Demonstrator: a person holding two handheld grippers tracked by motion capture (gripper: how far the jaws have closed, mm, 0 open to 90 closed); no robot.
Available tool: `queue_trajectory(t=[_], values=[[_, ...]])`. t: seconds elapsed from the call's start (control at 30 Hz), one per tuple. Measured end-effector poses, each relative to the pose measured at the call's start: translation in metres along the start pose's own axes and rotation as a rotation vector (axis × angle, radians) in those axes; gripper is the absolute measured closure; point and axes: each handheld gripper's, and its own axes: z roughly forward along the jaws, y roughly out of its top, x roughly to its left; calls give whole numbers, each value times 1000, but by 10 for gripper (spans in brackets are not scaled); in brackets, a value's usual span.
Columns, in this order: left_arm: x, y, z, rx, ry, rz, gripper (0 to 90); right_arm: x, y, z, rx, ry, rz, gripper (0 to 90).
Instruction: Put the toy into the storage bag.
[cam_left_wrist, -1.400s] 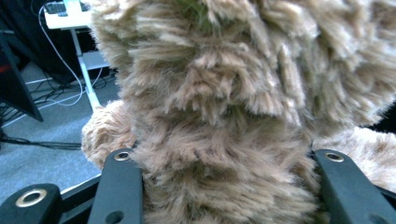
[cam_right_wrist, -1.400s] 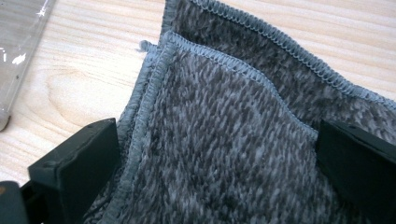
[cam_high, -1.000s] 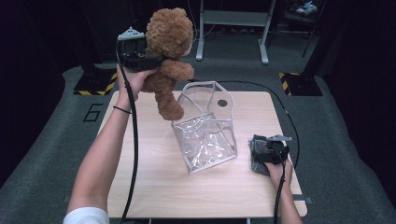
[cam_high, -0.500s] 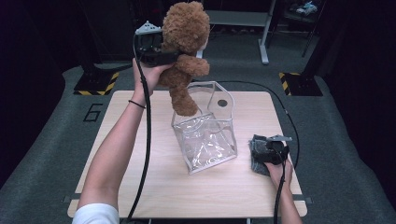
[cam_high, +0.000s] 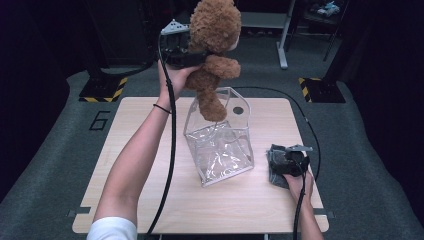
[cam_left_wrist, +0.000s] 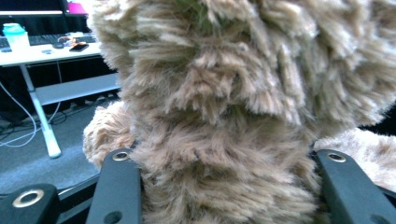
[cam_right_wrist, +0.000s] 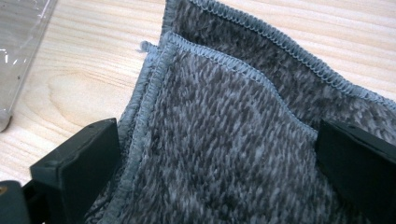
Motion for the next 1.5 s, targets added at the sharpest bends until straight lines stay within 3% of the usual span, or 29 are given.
queue_trajectory(t=[0.17, 0.33, 0.43, 0.77, 0.9, 1.07, 1.17, 1.5], values=[[-6, -7, 12, -19, -7, -14, 486, 0, 0, 0, 0, 1, -1, 5], [-11, -13, 23, -20, -55, -50, 485, 0, 0, 0, 3, 3, -2, 6], [-13, -15, 27, -14, -71, -48, 485, 0, 0, 0, 2, 2, -2, 6], [-12, -26, 39, -55, 7, -79, 485, 2, -1, 0, -2, -9, 15, 8], [-12, -33, 40, -59, 17, -73, 484, 2, -1, 0, -3, -11, 16, 9], [-13, -45, 42, -69, -3, -82, 484, 2, 0, 0, -3, -11, 16, 9], [-15, -51, 43, -66, -9, -65, 484, 1, 0, 0, -5, -11, 1, 9], [-16, -71, 48, -4, -52, -42, 484, 2, 0, 0, -2, -12, 16, 9]])
